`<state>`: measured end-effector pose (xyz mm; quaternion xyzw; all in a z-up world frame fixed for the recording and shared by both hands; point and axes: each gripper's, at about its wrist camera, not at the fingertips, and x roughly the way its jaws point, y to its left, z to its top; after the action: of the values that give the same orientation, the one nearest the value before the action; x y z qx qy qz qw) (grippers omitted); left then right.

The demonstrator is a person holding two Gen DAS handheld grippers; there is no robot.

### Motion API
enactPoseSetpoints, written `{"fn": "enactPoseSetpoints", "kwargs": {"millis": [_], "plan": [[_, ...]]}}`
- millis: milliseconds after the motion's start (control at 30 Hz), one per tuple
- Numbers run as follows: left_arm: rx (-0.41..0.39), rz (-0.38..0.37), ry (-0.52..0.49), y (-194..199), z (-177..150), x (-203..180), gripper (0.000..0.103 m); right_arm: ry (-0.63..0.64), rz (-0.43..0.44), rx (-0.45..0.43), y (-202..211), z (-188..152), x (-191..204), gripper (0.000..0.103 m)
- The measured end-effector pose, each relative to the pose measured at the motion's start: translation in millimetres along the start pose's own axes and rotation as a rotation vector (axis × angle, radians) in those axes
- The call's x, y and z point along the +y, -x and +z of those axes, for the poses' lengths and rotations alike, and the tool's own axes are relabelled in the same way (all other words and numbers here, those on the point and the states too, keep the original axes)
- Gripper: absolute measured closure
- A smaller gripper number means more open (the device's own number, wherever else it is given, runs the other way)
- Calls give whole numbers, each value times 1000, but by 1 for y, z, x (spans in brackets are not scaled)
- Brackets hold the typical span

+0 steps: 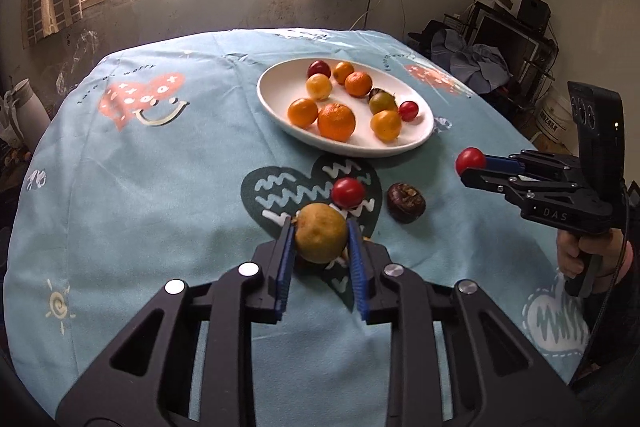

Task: Organize fruits
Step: 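Grasp a small yellow fruit with the left tool while the right tool holds the tomato, then lower the tomato and yellow fruit onto the white plate and open both tools, then grasp a dark brown round fruit with the right tool while the left tool grasps a dark purple fruit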

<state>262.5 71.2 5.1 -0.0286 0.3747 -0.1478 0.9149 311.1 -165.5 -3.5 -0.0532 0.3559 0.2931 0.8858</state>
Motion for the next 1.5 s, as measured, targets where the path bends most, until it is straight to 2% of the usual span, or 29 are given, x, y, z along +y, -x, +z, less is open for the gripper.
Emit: {"fn": "enactPoseSetpoints", "kwargs": {"millis": [100,167,267,400,500,533,567,600,633,733,833,1000,1067,1167,1233,1267,1333,1367,1500], "plan": [[-33,-60,-10,-2,35,-15,77,-6,-32,-69,8,21,-7,73],[-41,-63,-25,-16,56,-25,77,-25,-47,-77,1,36,-17,73],[-6,-28,-25,-57,85,-29,77,-49,-68,-64,-23,53,-34,73],[49,58,-27,-118,113,-24,77,-104,-68,-47,-58,65,-61,73],[75,78,-16,-149,128,-18,77,-108,-78,-48,-76,71,-69,73],[81,92,-12,-156,131,-17,68,-98,-89,-43,-81,72,-69,72],[85,110,-4,-160,134,-15,52,-90,-104,-36,-85,73,-69,56],[77,137,13,-160,135,-14,16,-82,-132,-42,-85,73,-67,40],[47,155,29,-153,135,-11,8,-73,-153,-60,-82,71,-64,40],[21,135,42,-128,129,-6,8,-29,-158,-97,-66,69,-53,40],[10,177,54,-96,113,-3,4,-19,-115,-107,-48,65,-40,40],[16,248,92,-47,64,3,2,2,-61,-49,-34,38,-11,40],[9,246,109,-34,38,7,2,20,-45,-7,-38,24,2,40],[-36,244,143,-21,1,13,2,39,-86,69,-51,4,16,40],[-50,246,180,-22,-20,21,2,27,-46,113,-59,-6,19,40],[4,280,203,-27,-22,25,2,23,-46,123,-61,-9,20,40],[-27,262,219,-25,-21,28,2,36,-58,131,-65,-11,24,40],[-37,281,229,-24,-21,28,2,44,-66,133,-66,-12,25,40],[-39,285,237,-20,-21,28,2,38,-60,148,-72,-14,24,40]]}}
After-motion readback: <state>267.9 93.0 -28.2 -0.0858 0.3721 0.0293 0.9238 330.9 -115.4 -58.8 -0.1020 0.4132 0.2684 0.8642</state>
